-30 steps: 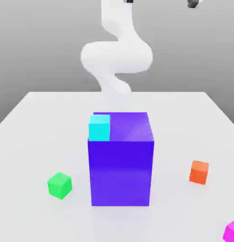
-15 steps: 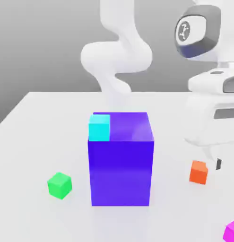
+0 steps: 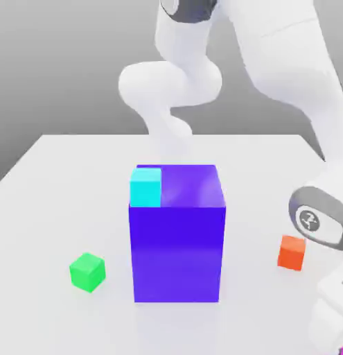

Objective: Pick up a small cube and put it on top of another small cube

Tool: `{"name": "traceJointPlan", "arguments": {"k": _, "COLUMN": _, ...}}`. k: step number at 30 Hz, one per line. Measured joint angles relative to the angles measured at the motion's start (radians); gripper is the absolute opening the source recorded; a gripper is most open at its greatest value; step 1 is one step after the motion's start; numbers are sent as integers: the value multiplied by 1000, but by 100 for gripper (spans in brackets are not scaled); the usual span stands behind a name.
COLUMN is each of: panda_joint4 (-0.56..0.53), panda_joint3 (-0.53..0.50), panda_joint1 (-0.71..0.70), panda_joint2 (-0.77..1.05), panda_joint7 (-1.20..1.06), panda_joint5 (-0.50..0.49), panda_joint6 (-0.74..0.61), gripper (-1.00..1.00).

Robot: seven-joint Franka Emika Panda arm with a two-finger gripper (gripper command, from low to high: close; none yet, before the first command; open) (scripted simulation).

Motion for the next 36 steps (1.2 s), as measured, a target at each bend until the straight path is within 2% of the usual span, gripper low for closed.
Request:
{"name": "traceJointPlan", "arguments": {"k": 5, "panda_joint4": -1, "panda_joint3": 2, "panda_joint1": -1, "panda_joint2": -4, "panda_joint7": -2, "panda_joint5": 3, "panda_joint6": -3, "gripper": -100}}
{"name": "traceJointPlan", "arguments": {"k": 9, "panda_joint4": -20, "panda_joint3": 47, "panda_joint1": -34, "panda_joint2": -114, "panda_joint7": -45, "panda_joint5": 53, "panda_joint6": -84, "gripper": -100}}
{"name": "traceJointPlan", "arguments": {"k": 11, "panda_joint4": -44, "panda_joint3": 35, "panda_joint1": -69, "panda_joint2": -155, "panda_joint7": -40, "panda_joint5": 82, "panda_joint6": -87, "gripper": -100}}
{"name": "traceJointPlan", "arguments": {"k": 22, "panda_joint4": -354, "panda_joint3": -180, "panda_joint1": -310, "panda_joint2": -442, "panda_joint7": 161, "panda_joint5": 247, "panda_joint6": -37, "gripper": -100}}
{"name": "traceJointPlan", "arguments": {"k": 26, "panda_joint4": -480, "panda_joint3": -274, "panda_joint1": -423, "panda_joint2": -550, "panda_joint7": 274, "panda_joint5": 268, "panda_joint6": -19, "gripper": -100}}
{"name": "traceJointPlan", "arguments": {"k": 32, "panda_joint4": -695, "panda_joint3": -348, "panda_joint1": -621, "panda_joint2": -734, "panda_joint7": 485, "panda_joint5": 264, "panda_joint6": 3, "gripper": -100}}
{"name": "traceJointPlan", "arguments": {"k": 36, "panda_joint4": -742, "panda_joint3": -370, "panda_joint1": -642, "panda_joint2": -684, "panda_joint7": 518, "panda_joint5": 284, "panda_joint6": 93, "gripper": -100}}
